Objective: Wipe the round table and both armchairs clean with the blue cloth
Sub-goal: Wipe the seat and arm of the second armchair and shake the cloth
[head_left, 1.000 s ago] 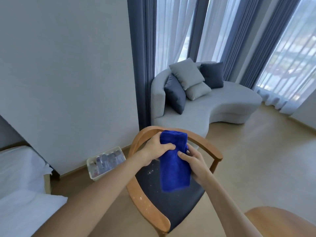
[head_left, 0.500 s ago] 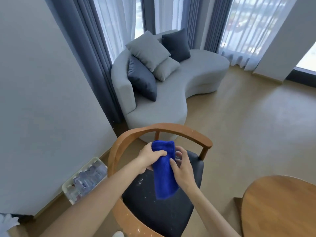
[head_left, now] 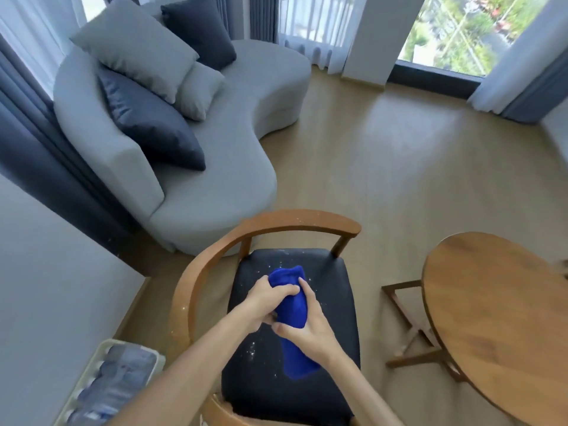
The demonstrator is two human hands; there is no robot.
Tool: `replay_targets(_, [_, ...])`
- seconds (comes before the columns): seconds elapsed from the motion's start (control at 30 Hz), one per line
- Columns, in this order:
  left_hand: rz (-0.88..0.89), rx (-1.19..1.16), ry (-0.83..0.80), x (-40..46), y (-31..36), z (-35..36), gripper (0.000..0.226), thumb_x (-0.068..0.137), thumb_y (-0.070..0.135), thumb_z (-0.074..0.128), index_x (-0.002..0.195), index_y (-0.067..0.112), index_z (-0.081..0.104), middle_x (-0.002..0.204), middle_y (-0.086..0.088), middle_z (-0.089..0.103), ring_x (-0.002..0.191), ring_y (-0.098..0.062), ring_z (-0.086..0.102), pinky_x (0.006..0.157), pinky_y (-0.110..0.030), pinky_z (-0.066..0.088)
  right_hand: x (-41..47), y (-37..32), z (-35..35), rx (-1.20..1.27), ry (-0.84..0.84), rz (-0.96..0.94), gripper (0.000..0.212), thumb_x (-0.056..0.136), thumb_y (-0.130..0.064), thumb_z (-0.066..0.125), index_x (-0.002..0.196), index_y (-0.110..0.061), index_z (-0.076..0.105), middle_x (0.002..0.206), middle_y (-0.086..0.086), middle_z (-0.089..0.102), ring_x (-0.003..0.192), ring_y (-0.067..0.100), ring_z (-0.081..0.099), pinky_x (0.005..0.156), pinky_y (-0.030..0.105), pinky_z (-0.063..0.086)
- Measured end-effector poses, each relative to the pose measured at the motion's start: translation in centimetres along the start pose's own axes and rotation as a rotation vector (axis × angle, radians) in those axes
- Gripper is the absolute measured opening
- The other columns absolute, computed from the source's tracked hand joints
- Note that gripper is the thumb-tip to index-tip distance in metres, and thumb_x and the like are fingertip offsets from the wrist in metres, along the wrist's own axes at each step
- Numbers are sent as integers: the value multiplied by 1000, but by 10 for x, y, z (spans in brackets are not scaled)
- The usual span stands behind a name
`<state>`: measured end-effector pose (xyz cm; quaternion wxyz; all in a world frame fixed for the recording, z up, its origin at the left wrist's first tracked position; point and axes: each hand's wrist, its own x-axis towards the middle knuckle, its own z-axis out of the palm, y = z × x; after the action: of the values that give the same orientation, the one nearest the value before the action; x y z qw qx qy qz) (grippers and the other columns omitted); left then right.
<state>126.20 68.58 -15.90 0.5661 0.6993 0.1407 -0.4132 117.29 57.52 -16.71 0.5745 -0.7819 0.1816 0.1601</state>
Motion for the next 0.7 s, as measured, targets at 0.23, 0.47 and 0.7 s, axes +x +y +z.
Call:
replay_targets(0.23, [-66, -37, -160, 50, -3, -17, 39, 81, 34, 70, 113, 22, 52, 110, -4, 65, 96, -25, 66, 80, -44, 58, 42, 29, 22, 111, 143, 25, 86, 66, -39, 75, 136, -50, 29, 129, -11, 50, 108, 12, 59, 93, 36, 53])
replay_targets(0.47, [219, 628, 5, 123, -1, -28, 42, 95, 49, 42, 123, 19, 52, 126, -1, 56, 110, -15, 54, 94, -37, 47, 103, 70, 14, 98, 282, 60, 80, 67, -36, 72, 133, -53, 30, 123, -18, 50, 99, 11, 60, 81, 29, 55])
replay_targets(0.7, [518, 1361, 530, 215, 8, -98, 64, 96, 48, 26, 150, 15, 19, 155, -11, 21, 145, -28, 13, 116, -48, 13, 166, 137, -28, -362, 319, 169, 84, 75, -38, 67, 141, -51, 17, 121, -9, 37, 84, 6, 54, 66, 18, 41])
